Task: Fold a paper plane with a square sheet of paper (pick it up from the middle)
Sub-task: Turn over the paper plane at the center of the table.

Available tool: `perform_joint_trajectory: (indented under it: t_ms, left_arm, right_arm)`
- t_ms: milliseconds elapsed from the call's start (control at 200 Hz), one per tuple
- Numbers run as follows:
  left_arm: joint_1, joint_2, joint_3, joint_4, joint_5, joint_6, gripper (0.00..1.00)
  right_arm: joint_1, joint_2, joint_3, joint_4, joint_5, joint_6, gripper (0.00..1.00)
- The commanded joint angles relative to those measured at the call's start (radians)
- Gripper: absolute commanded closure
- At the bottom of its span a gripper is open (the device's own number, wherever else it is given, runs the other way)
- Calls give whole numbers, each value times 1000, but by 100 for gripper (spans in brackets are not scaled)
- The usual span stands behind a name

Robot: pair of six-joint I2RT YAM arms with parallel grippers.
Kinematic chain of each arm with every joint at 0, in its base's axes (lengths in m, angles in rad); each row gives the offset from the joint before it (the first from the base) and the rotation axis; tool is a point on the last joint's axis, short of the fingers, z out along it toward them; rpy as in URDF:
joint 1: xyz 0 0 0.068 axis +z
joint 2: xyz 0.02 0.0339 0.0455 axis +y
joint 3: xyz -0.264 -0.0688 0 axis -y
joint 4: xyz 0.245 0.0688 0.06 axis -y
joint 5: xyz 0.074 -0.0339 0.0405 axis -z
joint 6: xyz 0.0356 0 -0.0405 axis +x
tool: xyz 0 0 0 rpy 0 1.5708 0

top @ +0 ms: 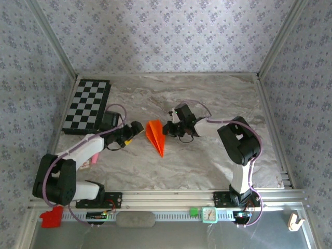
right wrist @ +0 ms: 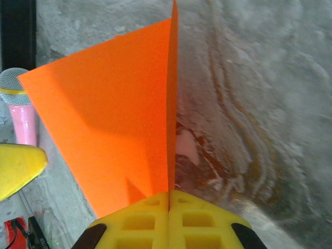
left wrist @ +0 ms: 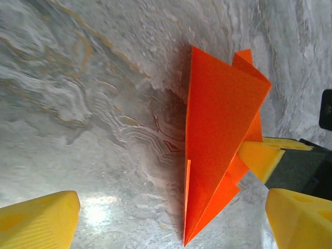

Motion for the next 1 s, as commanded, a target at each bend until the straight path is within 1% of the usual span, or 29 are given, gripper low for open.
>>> perform_joint_trajectory:
  t_ms: [0,60,195,330,440,555,650,755,840,994]
  left_arm:
    - [-53,46,10,64,-5,-47,10]
    - [-83,78,16,88,-10,-66,12]
    - [-144,141,35,144,-23,-104,20]
    - [-196,191,62,165,-58,-122,31]
    - [-208,215,64,172,-91,-135,45]
    - [-207,231,74,167,-107,-135,53]
    - [-208,247,89,148,-111,-129,62]
    - [-207,268,96,141,-107,-123,72]
    - [-208,282,105,133,-100,-110,79]
    - [-208,292,127,107,-89,-61,88]
  right_arm:
    - [-10,-18,-33,30,-7,23,99]
    - [-13,-24,-47,33,-3,34,99]
    - [-15,-39,-72,41,8,50,99]
    - [-16,-43,-84,42,13,59,99]
    - [-15,-44,-86,44,12,60,99]
    - [-15,-44,-84,39,10,61,99]
    - [-15,-45,-85,38,7,62,98]
    - [-15,-47,-82,38,-5,63,96]
    - [-19,-44,-78,35,-22,60,91]
    - [-32,-26,-60,21,-58,40,82]
